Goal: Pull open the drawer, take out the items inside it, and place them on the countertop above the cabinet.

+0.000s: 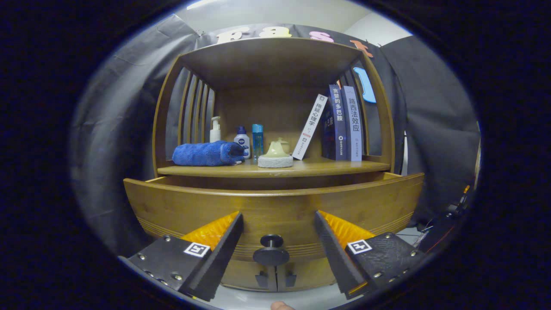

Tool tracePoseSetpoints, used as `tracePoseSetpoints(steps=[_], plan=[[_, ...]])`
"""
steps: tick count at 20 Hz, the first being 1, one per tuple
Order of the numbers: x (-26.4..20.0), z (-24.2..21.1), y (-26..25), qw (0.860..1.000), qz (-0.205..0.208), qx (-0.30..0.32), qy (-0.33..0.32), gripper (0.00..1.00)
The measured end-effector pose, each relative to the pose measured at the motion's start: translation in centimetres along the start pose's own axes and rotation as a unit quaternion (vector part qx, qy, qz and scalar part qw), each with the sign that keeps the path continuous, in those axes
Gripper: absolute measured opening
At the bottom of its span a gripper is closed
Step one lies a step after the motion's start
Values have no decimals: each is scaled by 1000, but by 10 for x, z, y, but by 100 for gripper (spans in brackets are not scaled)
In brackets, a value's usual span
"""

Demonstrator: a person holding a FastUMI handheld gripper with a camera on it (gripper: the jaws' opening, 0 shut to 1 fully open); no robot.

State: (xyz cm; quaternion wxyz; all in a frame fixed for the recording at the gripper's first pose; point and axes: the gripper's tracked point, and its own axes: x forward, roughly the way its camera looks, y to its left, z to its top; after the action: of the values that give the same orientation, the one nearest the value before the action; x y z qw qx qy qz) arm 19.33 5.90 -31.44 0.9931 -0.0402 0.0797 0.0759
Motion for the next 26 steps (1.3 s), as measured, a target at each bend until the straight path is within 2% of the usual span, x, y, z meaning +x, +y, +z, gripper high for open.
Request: tracePoseSetpoints(steps=[26], plan=[[65,3,5,1000,2,-13,17,100]])
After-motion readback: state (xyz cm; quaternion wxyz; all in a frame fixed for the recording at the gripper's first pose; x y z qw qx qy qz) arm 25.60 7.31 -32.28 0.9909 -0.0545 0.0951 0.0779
